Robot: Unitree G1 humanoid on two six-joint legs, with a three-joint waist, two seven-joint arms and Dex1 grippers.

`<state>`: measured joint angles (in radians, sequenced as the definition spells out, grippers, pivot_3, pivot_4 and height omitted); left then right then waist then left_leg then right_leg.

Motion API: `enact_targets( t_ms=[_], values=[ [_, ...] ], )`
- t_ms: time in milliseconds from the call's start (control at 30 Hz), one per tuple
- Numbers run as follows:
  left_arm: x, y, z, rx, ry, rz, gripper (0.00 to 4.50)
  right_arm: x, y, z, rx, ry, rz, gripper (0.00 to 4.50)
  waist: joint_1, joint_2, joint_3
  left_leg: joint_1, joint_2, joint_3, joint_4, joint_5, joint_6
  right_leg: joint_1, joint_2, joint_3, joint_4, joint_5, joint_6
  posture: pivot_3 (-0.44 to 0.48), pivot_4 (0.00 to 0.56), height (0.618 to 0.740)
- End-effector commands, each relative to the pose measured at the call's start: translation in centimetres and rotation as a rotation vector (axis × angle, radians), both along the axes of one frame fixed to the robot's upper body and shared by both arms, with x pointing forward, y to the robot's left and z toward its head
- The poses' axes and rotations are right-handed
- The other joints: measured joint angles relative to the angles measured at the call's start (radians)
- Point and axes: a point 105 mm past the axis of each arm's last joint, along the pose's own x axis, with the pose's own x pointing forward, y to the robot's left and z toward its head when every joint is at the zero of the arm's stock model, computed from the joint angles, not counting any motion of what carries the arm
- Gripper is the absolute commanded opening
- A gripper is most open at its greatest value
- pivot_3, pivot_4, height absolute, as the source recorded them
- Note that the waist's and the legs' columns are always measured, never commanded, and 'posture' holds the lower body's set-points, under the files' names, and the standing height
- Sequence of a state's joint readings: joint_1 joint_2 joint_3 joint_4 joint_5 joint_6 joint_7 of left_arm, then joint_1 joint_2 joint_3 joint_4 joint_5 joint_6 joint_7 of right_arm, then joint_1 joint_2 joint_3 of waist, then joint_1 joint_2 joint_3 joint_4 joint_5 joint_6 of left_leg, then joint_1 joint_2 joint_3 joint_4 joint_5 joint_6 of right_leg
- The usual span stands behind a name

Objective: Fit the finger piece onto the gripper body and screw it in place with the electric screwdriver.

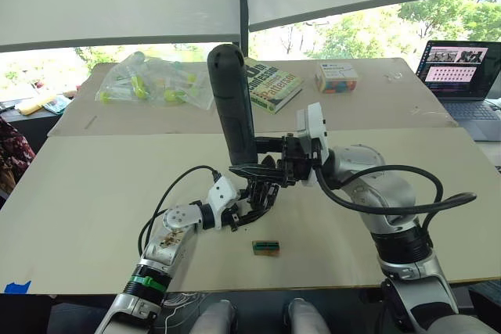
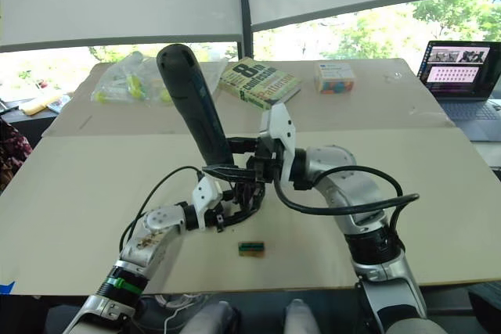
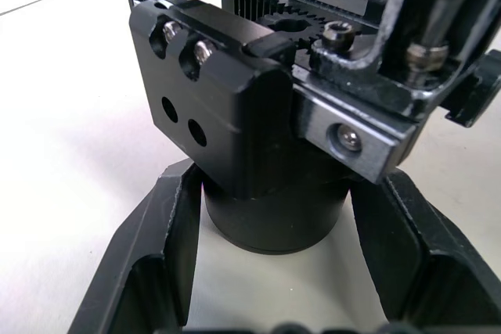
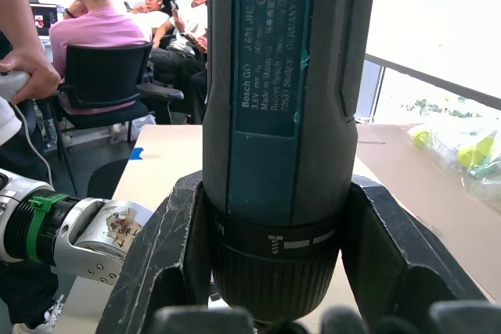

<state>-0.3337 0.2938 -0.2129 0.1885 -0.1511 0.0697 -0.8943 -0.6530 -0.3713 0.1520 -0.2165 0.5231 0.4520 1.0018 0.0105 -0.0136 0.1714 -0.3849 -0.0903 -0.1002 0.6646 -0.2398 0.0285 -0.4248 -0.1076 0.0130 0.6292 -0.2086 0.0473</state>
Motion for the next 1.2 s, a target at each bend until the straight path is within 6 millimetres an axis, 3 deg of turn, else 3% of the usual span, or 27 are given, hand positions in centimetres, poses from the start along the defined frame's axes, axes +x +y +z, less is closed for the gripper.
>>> enact_targets(
  t_ms=[33, 367, 767, 1200],
  values=[
    [-0.7, -0.2, -1.7, 0.030, 0.071, -0.014, 2.33, -0.5, 0.0, 1.1, 0.030, -0.062, 0.013, 1.92, 0.000, 0.000, 0.000, 0.000, 0.000, 0.000, 0.000, 0.000, 0.000, 0.000, 0.000, 0.000, 0.000, 0.000, 0.000, 0.000, 0.150, 0.740],
    [-0.6, -0.1, -1.9, 0.023, 0.081, -0.002, 2.33, 0.0, 0.2, 0.2, 0.086, 0.029, -0.038, 1.92, 0.000, 0.000, -0.001, 0.001, 0.000, 0.000, 0.000, 0.000, 0.000, 0.001, 0.000, 0.000, 0.000, 0.000, 0.000, 0.000, 0.150, 0.740],
    [-0.5, 0.0, -2.1, 0.021, 0.087, 0.009, 2.33, 0.9, -0.2, -2.8, 0.054, 0.141, -0.134, 1.92, -0.001, -0.001, -0.011, 0.004, 0.000, 0.000, 0.000, 0.000, 0.000, 0.004, 0.000, 0.000, 0.000, 0.000, 0.000, 0.000, 0.150, 0.740],
    [-0.7, 0.0, -2.2, 0.022, 0.090, 0.012, 2.33, 0.7, 0.2, -5.7, -0.028, 0.098, -0.170, 1.92, -0.004, 0.001, -0.022, 0.009, 0.000, 0.000, -0.002, 0.000, 0.000, 0.006, 0.000, 0.000, 0.000, -0.001, 0.001, 0.000, 0.150, 0.740]
  ],
)
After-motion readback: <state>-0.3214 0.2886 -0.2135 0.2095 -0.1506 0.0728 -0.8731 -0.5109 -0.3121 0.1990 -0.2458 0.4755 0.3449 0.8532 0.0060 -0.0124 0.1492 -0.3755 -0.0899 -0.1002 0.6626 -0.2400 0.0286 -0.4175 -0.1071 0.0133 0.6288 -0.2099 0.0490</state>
